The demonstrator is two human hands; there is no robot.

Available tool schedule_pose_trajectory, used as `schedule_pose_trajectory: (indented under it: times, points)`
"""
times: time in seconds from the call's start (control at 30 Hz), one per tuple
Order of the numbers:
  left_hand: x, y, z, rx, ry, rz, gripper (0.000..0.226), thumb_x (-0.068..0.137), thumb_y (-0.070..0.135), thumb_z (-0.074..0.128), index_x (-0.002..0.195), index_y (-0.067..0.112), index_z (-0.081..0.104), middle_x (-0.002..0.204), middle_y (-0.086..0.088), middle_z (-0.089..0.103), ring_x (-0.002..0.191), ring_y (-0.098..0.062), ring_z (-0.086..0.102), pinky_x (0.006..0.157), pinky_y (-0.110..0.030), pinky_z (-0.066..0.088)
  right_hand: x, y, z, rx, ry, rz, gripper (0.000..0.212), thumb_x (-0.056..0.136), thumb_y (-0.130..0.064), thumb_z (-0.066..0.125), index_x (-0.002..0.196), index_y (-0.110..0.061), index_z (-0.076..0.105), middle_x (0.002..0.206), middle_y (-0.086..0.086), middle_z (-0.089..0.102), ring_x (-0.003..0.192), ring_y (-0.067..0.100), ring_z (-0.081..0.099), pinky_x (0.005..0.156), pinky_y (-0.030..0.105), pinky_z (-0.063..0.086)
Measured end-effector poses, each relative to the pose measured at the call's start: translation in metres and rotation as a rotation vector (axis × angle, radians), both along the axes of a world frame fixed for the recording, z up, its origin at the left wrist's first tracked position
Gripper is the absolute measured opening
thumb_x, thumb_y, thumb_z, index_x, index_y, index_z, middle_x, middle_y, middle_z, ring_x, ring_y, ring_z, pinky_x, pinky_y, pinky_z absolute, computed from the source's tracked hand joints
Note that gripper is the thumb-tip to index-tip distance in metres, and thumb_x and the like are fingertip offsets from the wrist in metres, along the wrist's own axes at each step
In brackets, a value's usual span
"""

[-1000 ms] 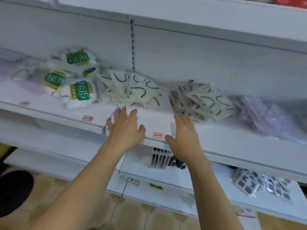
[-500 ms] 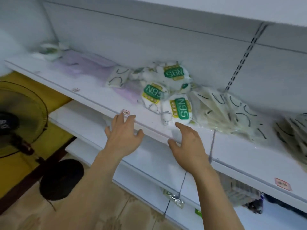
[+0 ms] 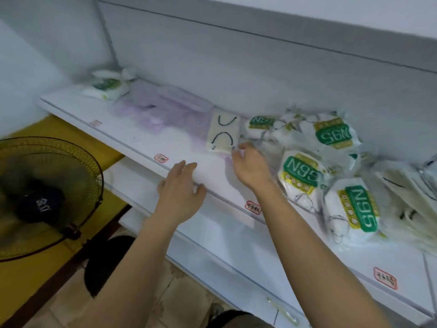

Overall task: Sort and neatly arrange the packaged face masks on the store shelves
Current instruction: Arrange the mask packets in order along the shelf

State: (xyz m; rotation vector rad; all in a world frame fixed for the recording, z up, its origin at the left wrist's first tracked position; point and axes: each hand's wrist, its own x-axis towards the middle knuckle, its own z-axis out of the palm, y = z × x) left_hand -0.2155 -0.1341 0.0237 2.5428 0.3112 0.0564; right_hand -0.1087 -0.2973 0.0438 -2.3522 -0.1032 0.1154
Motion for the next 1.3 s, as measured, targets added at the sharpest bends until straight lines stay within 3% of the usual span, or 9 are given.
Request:
schedule_pose_trajectory:
  times: [0.13, 0.27, 0.4, 0.57, 0.8, 1.0, 1.1, 1.2, 1.3]
  points:
    - [0.034, 0.008, -0.003, 0.081, 0.013, -0.06, 0.059, 0.099, 0.025, 0.053, 0.155, 0.02, 0.034, 0.166, -0.002, 0.025, 0.155, -0.019, 0.018, 0.122, -0.06, 0.016, 0.065, 0.037, -0.005, -0.257, 0.061, -0.067, 0.064, 0.096, -0.055, 0.052, 0.138, -0.009, 0.038, 0.139, 0.024, 0.053, 0.128, 0.041, 0.05, 0.104, 0.048, 0.043]
    - [0.056, 0.019, -0.018, 0.115, -0.077, -0.083, 0.048, 0.094, 0.022, 0.048, 0.142, 0.018, 0.05, 0.156, -0.001, 0.039, 0.148, -0.021, 0.033, 0.119, -0.062, 0.019, 0.087, 0.053, -0.011, -0.276, 0.017, -0.091, 0.064, 0.083, -0.026, 0.072, 0.133, -0.016, 0.034, 0.125, 0.015, 0.062, 0.118, 0.037, 0.061, 0.097, 0.046, 0.052]
    - [0.067, 0.014, -0.032, 0.147, -0.174, -0.047, 0.05, 0.083, 0.028, 0.044, 0.129, 0.019, 0.06, 0.149, -0.005, 0.049, 0.14, -0.024, 0.044, 0.117, -0.061, 0.022, 0.079, 0.046, -0.008, -0.002, -0.021, -0.096, 0.056, 0.082, 0.004, 0.058, 0.131, -0.017, 0.041, 0.099, 0.004, 0.058, 0.095, 0.026, 0.06, 0.08, 0.034, 0.048]
    - [0.093, 0.016, -0.022, 0.086, -0.173, -0.071, 0.037, 0.084, 0.017, 0.061, 0.121, 0.024, 0.067, 0.129, -0.003, 0.058, 0.121, -0.028, 0.053, 0.104, -0.05, 0.032, 0.031, 0.008, 0.027, 0.499, -0.181, -0.26, 0.036, 0.083, 0.005, 0.062, 0.106, -0.022, 0.064, 0.093, -0.013, 0.059, 0.083, 0.006, 0.056, 0.065, 0.015, 0.044]
    - [0.105, -0.041, -0.015, -0.135, -0.337, -0.468, 0.035, 0.079, 0.021, 0.052, 0.108, 0.016, 0.071, 0.114, -0.003, 0.064, 0.106, -0.03, 0.061, 0.09, -0.046, 0.053, -0.05, -0.099, 0.048, 0.766, -0.439, -0.61, 0.028, 0.077, -0.008, 0.076, 0.089, -0.034, 0.074, 0.095, 0.004, 0.065, 0.083, 0.028, 0.057, 0.067, 0.035, 0.048]
    - [0.09, -0.091, -0.029, -0.086, -0.276, -0.679, 0.03, 0.082, 0.021, 0.056, 0.109, 0.024, 0.069, 0.113, 0.004, 0.063, 0.109, -0.026, 0.058, 0.089, -0.047, 0.049, -0.074, -0.208, 0.048, 0.56, -0.511, -0.984, 0.03, 0.083, -0.01, 0.073, 0.11, -0.022, 0.07, 0.09, -0.003, 0.061, 0.076, 0.018, 0.061, 0.074, 0.035, 0.05]
    - [0.091, -0.1, -0.032, -0.054, -0.263, -0.647, 0.029, 0.084, 0.014, 0.065, 0.108, 0.03, 0.066, 0.112, 0.008, 0.063, 0.11, -0.023, 0.055, 0.09, -0.045, 0.04, -0.078, -0.238, 0.041, 0.086, -0.339, -0.997, 0.047, 0.09, -0.021, 0.072, 0.135, -0.017, 0.059, 0.125, 0.005, 0.064, 0.12, 0.022, 0.058, 0.098, 0.03, 0.042]
    - [0.094, -0.1, -0.033, -0.1, -0.276, -0.624, 0.028, 0.085, 0.012, 0.065, 0.106, 0.03, 0.067, 0.111, 0.01, 0.061, 0.111, -0.02, 0.054, 0.09, -0.042, 0.041, -0.08, -0.224, 0.031, -0.165, -0.512, -0.966, 0.046, 0.084, -0.021, 0.063, 0.13, -0.013, 0.064, 0.132, 0.014, 0.062, 0.13, 0.035, 0.049, 0.112, 0.042, 0.035]
    - [0.095, -0.096, -0.03, -0.118, -0.345, -0.514, 0.026, 0.083, 0.01, 0.065, 0.105, 0.024, 0.07, 0.112, 0.004, 0.064, 0.11, -0.026, 0.059, 0.088, -0.046, 0.049, -0.069, -0.177, 0.028, -0.141, -0.64, -0.858, 0.037, 0.079, -0.013, 0.062, 0.115, -0.015, 0.069, 0.123, 0.012, 0.064, 0.123, 0.035, 0.052, 0.105, 0.035, 0.034]
